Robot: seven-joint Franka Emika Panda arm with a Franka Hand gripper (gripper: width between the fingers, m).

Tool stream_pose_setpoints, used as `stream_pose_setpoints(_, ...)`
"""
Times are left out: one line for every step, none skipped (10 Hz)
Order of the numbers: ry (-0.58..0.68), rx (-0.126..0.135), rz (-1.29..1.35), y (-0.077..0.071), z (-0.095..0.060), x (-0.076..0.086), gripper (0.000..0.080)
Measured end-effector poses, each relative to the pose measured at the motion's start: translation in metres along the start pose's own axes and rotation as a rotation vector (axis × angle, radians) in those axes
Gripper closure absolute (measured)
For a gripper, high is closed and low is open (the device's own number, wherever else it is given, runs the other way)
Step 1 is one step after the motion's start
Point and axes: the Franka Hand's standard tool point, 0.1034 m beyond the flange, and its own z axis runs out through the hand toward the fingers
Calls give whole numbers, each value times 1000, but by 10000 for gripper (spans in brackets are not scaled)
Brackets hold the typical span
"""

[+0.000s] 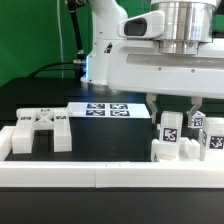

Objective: Assemble chair

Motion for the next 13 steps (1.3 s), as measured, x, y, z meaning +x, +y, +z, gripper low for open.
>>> stream_pose_setpoints(0, 1, 46, 0, 0, 0, 510)
stream_pose_setpoints(-1, 2, 145, 0, 0, 0, 510)
stream_pose_setpoints(-1, 2, 213, 0, 0, 0, 510)
stream_pose_setpoints(1, 19, 336, 2, 1, 1, 510)
stream_pose_setpoints(0, 24, 443, 3, 1, 1, 509)
stream_pose_setpoints(-1, 27, 540, 2, 1, 1, 509)
stream_pose_setpoints(-4, 29, 624, 0, 1, 0, 509)
stream_pose_setpoints(-6, 33, 738, 0, 1, 1, 509)
stream_pose_setpoints(-9, 38, 815, 0, 1, 1, 509)
stream_pose_setpoints(-10, 38, 867, 0, 1, 1, 509)
stream_pose_setpoints(-17, 43, 985, -1, 1, 1, 509)
stream_pose_setpoints(-20, 43, 1065, -1, 1, 0, 509)
stream_pose_setpoints(-27, 40, 1124, -2, 1, 0, 509)
